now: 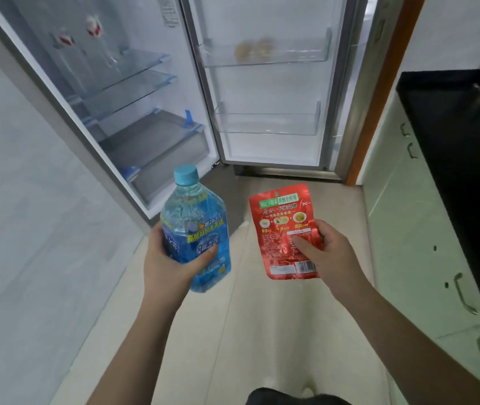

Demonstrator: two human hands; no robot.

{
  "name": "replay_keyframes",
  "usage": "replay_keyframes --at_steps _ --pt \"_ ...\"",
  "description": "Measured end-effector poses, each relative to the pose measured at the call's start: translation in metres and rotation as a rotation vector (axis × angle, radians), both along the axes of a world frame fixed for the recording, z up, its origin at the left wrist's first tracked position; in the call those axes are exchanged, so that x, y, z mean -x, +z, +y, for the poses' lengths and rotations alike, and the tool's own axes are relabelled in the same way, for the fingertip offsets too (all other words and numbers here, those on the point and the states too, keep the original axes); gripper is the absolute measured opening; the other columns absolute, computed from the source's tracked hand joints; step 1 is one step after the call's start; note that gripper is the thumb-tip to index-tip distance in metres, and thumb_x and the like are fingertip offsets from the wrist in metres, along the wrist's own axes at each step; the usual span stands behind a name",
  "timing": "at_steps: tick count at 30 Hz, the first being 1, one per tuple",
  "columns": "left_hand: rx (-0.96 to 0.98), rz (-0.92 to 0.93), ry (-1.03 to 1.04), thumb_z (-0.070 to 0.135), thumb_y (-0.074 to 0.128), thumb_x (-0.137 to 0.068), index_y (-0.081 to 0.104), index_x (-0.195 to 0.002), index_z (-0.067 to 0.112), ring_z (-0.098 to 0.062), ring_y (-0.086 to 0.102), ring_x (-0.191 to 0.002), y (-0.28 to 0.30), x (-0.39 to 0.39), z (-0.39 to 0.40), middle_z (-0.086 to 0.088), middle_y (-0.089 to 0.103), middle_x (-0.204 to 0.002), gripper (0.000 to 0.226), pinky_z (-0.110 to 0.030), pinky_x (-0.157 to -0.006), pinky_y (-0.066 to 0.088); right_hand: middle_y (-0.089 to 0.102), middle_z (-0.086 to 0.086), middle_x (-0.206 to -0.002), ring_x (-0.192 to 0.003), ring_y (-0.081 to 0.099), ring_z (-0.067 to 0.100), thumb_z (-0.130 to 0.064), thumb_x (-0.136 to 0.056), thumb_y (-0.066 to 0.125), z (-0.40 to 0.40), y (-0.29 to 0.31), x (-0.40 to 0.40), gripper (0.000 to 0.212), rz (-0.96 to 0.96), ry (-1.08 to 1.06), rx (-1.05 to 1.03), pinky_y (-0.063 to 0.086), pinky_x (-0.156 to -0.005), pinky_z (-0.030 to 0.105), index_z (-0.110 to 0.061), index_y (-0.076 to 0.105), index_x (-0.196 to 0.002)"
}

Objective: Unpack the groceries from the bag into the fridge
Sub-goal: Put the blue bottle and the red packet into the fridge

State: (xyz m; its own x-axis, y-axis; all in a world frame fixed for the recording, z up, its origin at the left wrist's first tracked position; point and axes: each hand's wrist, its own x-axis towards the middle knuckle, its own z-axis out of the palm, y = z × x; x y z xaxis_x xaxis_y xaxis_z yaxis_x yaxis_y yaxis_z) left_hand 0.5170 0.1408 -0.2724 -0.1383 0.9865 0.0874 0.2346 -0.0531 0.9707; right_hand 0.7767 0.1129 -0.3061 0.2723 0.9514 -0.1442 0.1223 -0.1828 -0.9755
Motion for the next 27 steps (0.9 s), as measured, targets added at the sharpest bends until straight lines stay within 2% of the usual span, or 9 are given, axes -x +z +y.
replay_keyframes --at_steps 3,7,14,27 --pt "-0.012 -0.022 0.053 0.039 0.091 -0.048 0.055 -0.114 0.019 -0.019 0.07 -0.099 0.001 -0.01 0.008 0.0 0.069 -0.11 0.078 -0.051 -0.081 0.059 0.068 -0.014 -0.108 -0.09 0.068 0.008 -0.036 -0.086 0.067 0.023 -0.001 -0.009 0.03 -0.009 0.05 0.004 0.058 -0.079 0.032 -0.03 0.057 -0.114" --pt "-0.014 -0.015 0.112 0.039 0.089 -0.047 0.057 -0.111 0.027 -0.013 0.07 -0.097 0.003 -0.013 0.014 0.007 0.07 -0.107 0.073 -0.047 -0.081 0.059 0.07 -0.012 -0.108 -0.092 0.069 0.012 -0.035 -0.087 0.067 0.048 -0.004 -0.01 0.033 0.004 0.12 0.027 0.058 -0.082 0.04 -0.027 0.059 -0.117" --pt "0.004 -0.081 0.19 0.033 0.091 -0.048 0.055 -0.117 0.019 -0.018 0.07 -0.1 -0.004 0.002 0.041 0.002 0.07 -0.11 0.079 -0.051 -0.083 0.058 0.071 -0.008 -0.109 -0.092 0.07 0.014 -0.036 -0.086 0.067 0.098 -0.006 0.011 0.035 0.011 0.222 0.045 0.059 -0.082 0.043 -0.025 0.06 -0.119" --pt "-0.027 -0.085 0.152 0.03 0.092 -0.052 0.055 -0.116 0.022 -0.021 0.069 -0.103 0.002 0.077 0.157 0.0 0.07 -0.111 0.075 -0.052 -0.085 0.057 0.075 -0.005 -0.095 -0.08 0.073 0.016 -0.027 -0.09 0.064 0.225 0.007 0.078 0.019 0.086 0.28 0.063 0.056 -0.068 0.032 -0.026 0.064 -0.109"
